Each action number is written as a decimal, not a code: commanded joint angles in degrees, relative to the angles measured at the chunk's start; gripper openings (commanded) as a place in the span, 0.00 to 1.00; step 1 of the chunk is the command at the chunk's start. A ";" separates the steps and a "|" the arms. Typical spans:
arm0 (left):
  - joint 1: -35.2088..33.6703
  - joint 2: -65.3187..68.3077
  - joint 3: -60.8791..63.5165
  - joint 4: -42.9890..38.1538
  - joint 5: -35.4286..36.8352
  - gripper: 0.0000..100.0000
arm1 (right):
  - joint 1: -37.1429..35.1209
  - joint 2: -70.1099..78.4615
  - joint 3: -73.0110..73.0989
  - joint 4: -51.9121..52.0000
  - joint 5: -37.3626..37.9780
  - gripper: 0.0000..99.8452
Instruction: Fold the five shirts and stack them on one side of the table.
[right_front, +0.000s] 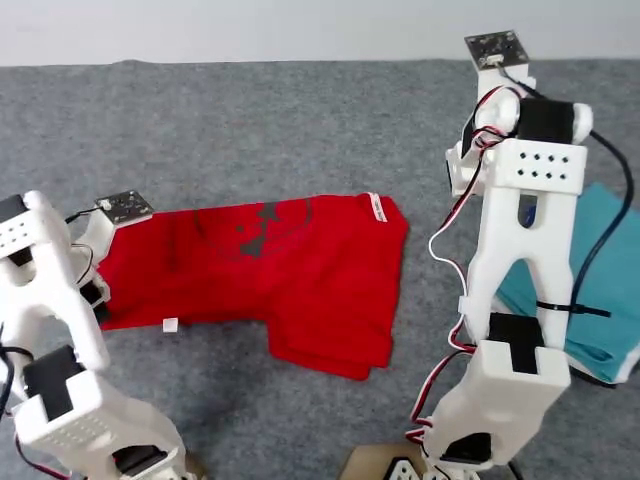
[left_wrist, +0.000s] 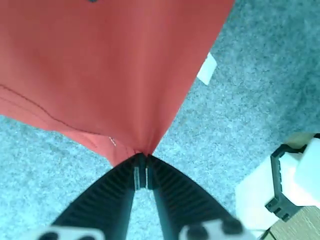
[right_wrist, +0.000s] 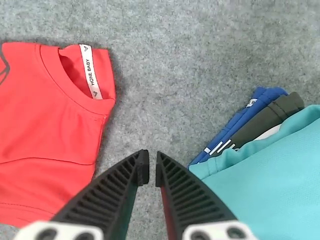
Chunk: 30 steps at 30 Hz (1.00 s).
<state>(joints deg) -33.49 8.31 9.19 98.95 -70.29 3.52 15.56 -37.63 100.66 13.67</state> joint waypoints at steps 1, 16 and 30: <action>-0.44 -3.60 -0.40 1.41 -0.62 0.06 | -0.13 -3.74 -0.26 2.24 0.62 0.04; -0.44 -5.36 1.36 -14.42 10.20 0.11 | -1.45 -3.38 -0.26 2.24 0.62 0.04; -0.26 20.13 -10.15 -18.29 14.68 0.01 | -4.00 -3.82 6.51 2.24 0.62 0.04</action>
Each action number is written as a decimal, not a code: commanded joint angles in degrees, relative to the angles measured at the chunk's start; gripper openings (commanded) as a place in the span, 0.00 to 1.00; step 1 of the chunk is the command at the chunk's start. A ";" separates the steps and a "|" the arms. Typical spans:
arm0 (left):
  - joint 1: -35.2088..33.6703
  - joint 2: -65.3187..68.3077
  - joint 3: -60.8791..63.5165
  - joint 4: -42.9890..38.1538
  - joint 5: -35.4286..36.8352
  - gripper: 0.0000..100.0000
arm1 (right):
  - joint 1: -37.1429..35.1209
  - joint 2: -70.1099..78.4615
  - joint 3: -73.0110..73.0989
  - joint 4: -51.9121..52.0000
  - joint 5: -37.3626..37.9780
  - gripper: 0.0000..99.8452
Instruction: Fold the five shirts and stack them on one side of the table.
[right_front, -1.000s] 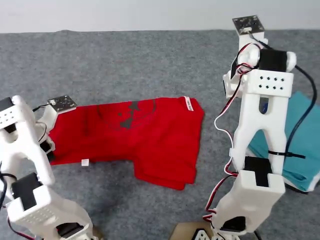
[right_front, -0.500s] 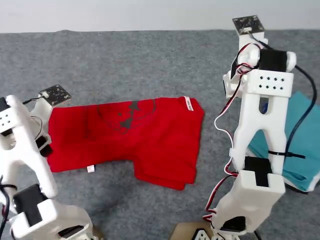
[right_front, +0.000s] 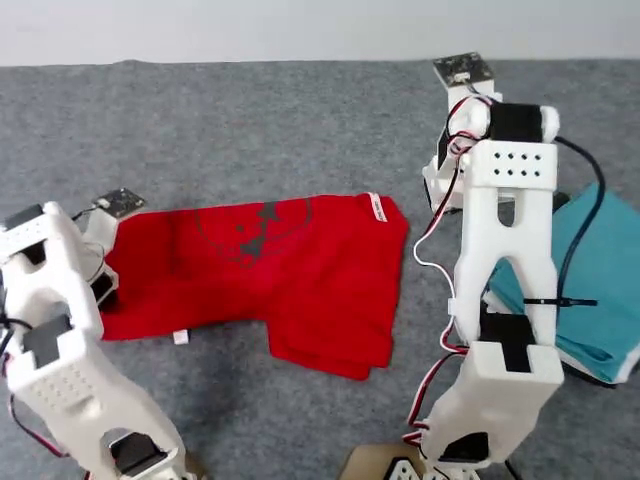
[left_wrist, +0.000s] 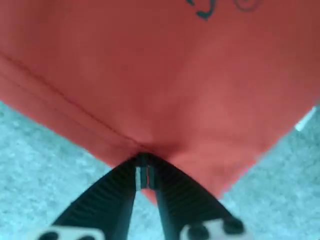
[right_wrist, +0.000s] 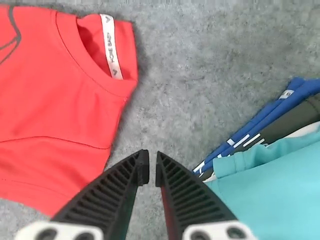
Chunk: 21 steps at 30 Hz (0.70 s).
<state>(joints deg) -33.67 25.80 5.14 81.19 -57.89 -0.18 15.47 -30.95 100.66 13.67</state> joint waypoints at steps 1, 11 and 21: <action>0.00 4.13 -8.84 -0.35 3.52 0.01 | -0.48 -3.74 -0.18 2.24 0.62 0.04; 0.09 8.97 -28.09 16.00 3.96 0.01 | -0.48 -3.74 -0.18 2.24 0.62 0.04; 0.09 -0.35 -19.65 19.34 1.76 0.01 | -0.75 -3.74 -0.18 2.24 0.35 0.04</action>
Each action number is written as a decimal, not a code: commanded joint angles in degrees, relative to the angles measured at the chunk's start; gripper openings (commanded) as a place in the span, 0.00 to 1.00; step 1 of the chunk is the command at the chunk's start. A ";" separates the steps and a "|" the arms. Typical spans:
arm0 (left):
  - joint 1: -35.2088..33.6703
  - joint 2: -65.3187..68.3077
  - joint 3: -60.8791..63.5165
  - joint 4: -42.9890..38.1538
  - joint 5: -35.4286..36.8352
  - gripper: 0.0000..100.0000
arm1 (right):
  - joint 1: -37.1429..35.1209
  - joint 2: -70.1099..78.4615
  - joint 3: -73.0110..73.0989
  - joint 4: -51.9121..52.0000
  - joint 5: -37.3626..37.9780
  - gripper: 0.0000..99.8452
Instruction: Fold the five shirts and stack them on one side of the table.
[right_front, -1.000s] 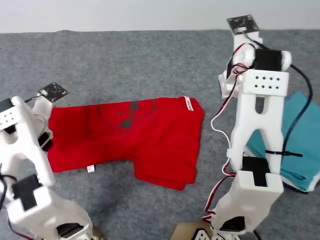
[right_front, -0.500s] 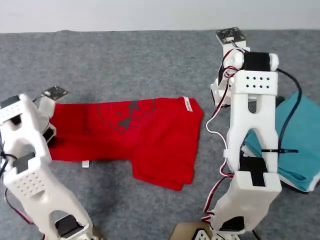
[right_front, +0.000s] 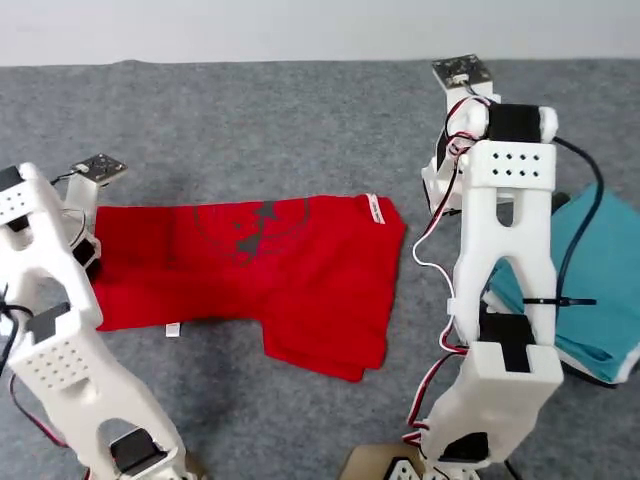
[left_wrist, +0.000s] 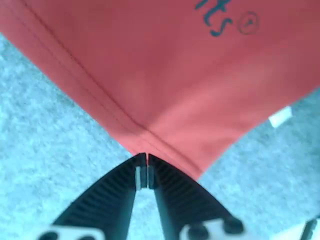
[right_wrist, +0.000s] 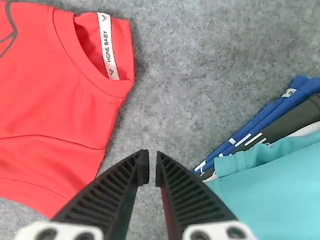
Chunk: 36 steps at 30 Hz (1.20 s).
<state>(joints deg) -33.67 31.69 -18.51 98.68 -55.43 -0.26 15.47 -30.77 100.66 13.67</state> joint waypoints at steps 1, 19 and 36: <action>0.09 -7.21 6.29 1.85 -0.70 0.01 | -0.66 -3.74 -0.35 2.33 0.35 0.04; -2.73 -7.30 17.63 -3.25 -0.35 0.01 | -8.13 -21.76 29.19 0.22 0.53 0.04; -6.07 -1.67 1.10 1.93 0.97 0.01 | 2.51 -30.64 29.45 1.54 4.48 0.04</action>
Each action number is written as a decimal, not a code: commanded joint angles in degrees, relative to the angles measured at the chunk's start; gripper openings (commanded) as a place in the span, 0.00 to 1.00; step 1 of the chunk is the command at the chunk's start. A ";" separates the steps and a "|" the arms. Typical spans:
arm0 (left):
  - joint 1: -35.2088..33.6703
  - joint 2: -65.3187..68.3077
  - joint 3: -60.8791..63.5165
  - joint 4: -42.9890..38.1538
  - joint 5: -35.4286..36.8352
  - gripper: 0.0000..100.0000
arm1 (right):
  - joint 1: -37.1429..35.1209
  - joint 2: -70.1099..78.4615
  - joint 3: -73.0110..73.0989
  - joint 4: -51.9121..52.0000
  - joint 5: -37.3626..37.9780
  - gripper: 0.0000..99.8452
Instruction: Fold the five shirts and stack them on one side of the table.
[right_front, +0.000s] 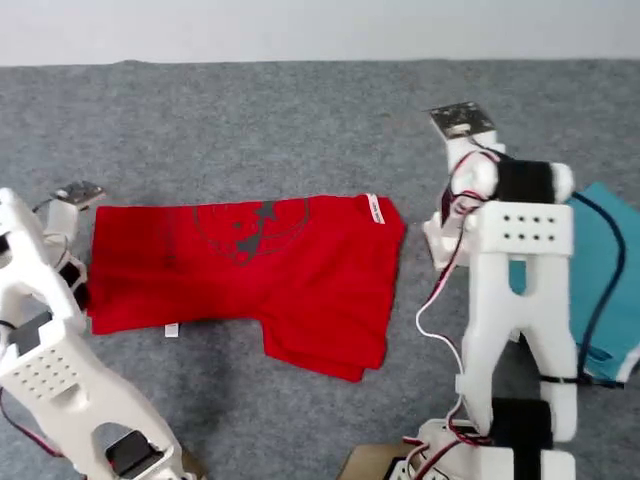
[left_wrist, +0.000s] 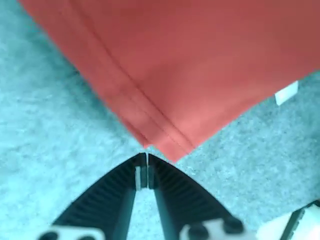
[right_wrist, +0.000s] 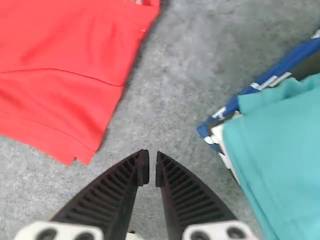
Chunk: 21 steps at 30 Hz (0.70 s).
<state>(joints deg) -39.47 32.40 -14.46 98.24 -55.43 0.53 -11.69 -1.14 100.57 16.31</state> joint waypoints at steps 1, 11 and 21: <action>-0.09 -3.87 -2.51 2.37 1.14 0.01 | 2.24 -4.26 -0.18 1.63 2.02 0.04; 17.05 -31.21 15.87 2.11 6.15 0.02 | 9.71 -12.53 -0.35 1.10 2.29 0.04; 51.25 -35.43 26.07 -9.93 26.73 0.02 | 22.20 -13.85 -0.35 1.01 1.93 0.04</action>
<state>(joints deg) 1.67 -1.98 11.21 91.38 -33.54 19.08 -23.38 -1.05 100.57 17.98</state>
